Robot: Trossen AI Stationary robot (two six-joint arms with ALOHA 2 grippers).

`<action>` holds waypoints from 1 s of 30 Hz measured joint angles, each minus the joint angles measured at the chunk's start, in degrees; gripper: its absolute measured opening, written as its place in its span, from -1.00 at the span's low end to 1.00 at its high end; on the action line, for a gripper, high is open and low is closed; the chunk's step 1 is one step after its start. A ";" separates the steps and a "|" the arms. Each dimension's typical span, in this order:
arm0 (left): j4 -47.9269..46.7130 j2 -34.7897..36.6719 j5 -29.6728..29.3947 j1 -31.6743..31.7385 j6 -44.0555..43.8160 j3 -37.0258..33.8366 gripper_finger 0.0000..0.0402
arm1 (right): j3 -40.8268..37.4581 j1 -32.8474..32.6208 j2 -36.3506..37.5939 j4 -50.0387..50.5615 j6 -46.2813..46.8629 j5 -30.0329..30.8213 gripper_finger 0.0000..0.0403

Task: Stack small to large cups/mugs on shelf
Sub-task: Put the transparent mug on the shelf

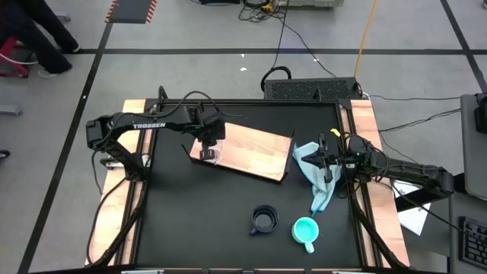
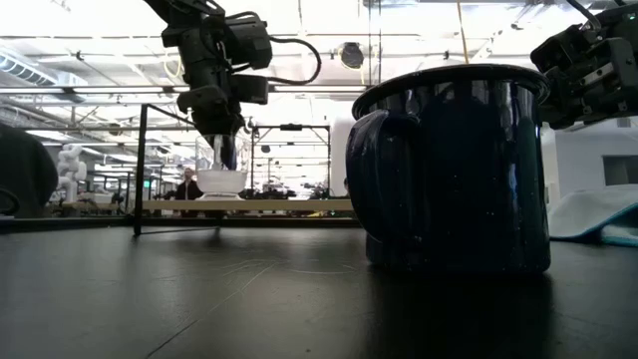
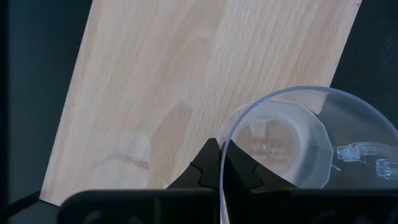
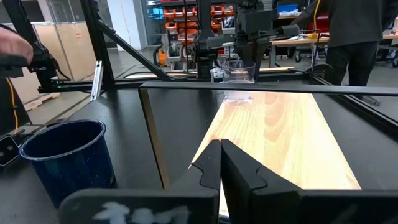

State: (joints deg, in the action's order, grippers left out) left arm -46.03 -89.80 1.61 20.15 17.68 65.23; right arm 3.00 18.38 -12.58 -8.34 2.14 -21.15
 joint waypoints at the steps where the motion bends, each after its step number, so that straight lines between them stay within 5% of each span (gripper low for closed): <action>1: 0.01 -0.01 -0.06 0.20 0.03 -0.02 -1.00 | 0.01 0.01 0.00 0.00 0.01 0.00 -1.00; 18: -0.22 -0.13 -1.65 2.48 0.83 -0.07 -0.97 | 0.00 0.00 0.00 0.02 0.18 0.00 -1.00; 30: -0.59 -0.43 -2.18 2.37 1.55 -0.31 -0.44 | -0.01 -0.01 0.00 0.07 0.18 0.00 -1.00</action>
State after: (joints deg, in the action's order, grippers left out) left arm -46.62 -90.23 -0.58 22.52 19.23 64.93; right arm 2.99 18.37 -12.58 -8.27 2.33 -21.15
